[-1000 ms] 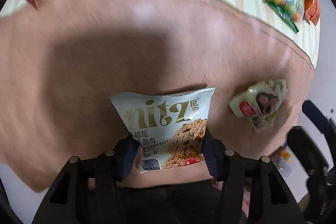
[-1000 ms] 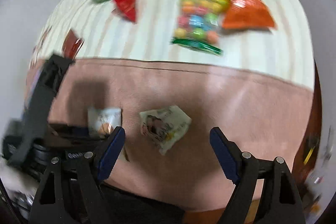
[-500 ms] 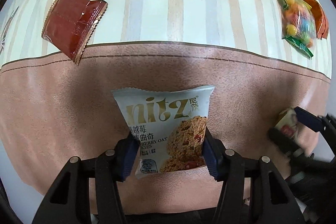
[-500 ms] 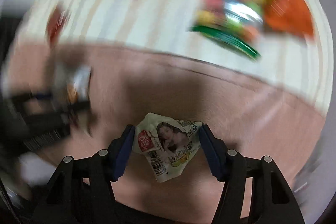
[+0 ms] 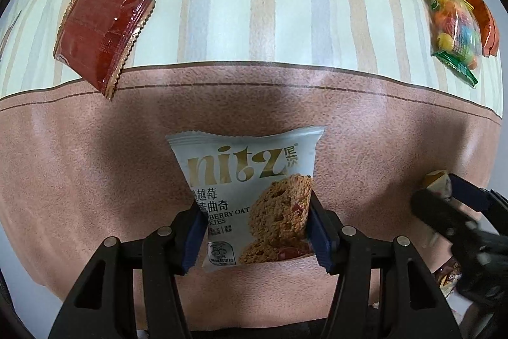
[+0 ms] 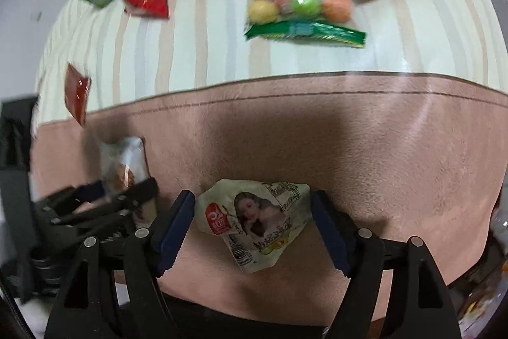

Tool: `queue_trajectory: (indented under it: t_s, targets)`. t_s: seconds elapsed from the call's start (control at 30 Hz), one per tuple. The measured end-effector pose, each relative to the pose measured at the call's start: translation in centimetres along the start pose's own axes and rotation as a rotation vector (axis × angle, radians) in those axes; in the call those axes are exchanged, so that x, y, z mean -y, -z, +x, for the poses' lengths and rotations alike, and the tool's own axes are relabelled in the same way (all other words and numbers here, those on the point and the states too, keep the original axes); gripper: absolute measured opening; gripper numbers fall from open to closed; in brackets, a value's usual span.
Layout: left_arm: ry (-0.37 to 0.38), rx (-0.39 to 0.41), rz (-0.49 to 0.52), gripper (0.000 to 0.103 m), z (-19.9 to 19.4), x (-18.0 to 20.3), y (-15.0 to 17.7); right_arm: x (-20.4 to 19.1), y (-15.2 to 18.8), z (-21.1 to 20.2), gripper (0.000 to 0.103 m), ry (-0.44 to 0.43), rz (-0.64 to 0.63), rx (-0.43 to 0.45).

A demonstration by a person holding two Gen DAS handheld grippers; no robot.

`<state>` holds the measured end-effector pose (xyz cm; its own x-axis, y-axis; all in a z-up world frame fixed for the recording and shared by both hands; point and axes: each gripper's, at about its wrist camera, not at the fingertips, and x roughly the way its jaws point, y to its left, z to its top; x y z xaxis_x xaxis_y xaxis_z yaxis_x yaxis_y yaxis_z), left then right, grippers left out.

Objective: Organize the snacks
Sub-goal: 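Grasp the white nitz cookie pack with left gripper while right grasps the white-red snack pack, then carry both packs into the box and open both grippers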

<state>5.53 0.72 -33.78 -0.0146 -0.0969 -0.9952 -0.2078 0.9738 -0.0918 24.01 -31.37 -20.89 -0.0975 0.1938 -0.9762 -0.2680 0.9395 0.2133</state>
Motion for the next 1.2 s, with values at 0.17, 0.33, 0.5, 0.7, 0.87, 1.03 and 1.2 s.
queue_trajectory:
  t_s: [0.17,0.33,0.5,0.7,0.87,1.03,1.2]
  targets:
    - [-0.009,0.025,0.022,0.049,-2.0,0.6,0.1,-1.2,0.6,0.2,0.066,0.046,-0.02,0.04]
    - [0.014,0.062,0.036,0.048,-4.3,1.6,0.1,1.3,0.8,-2.4,0.063,-0.011,0.025,0.078]
    - [0.076,0.124,0.043,0.048,-8.5,2.4,-1.1,3.2,0.4,-6.2,0.062,-0.063,0.043,0.128]
    - [0.165,0.235,0.042,0.048,-15.9,3.1,-5.0,4.2,-2.1,-11.9,0.062,-0.16,0.078,0.22]
    - [0.219,0.307,0.058,0.048,-21.5,3.5,-10.6,3.4,-6.1,-18.1,0.062,-0.222,0.073,0.341]
    - [0.223,0.319,0.073,0.048,-23.9,3.2,-17.5,2.4,-12.8,-22.4,0.062,-0.218,0.047,0.431]
    - [0.221,0.211,0.043,0.048,-21.2,3.3,-24.7,2.2,-20.4,-22.0,0.062,-0.137,0.034,0.421]
